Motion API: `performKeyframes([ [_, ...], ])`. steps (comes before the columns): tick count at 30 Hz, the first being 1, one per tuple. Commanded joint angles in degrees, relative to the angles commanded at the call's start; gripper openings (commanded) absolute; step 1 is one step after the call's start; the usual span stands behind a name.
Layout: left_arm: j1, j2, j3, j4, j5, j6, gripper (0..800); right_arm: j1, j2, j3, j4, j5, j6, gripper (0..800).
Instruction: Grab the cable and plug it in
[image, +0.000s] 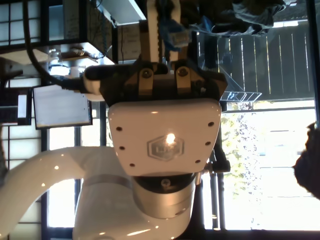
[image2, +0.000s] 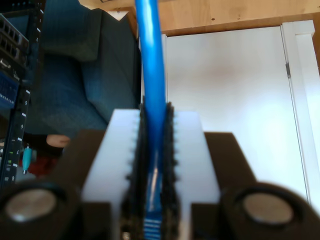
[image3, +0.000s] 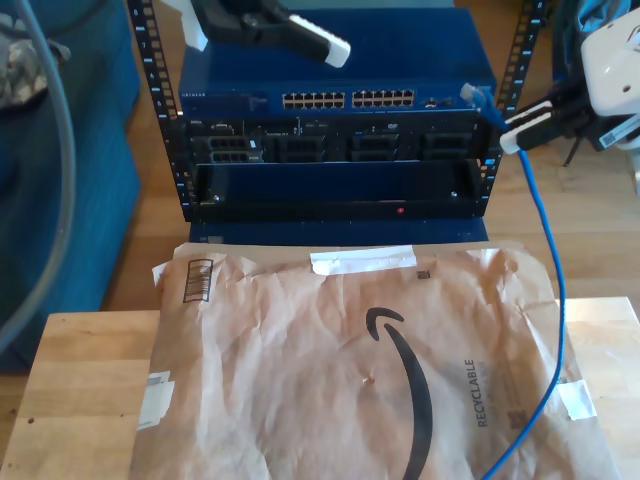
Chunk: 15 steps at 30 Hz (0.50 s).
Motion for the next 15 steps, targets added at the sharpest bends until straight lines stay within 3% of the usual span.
performKeyframes([
  [8,0.1,0.0,0.0,-0.1,0.0,-0.5,797,0.3,-2.8,-0.9,0.0,-4.2,0.4,8],
  [15,0.1,0.0,0.0,0.0,-0.3,-0.4,797,0.6,-2.8,-5.1,0.1,-4.5,0.8,7],
])
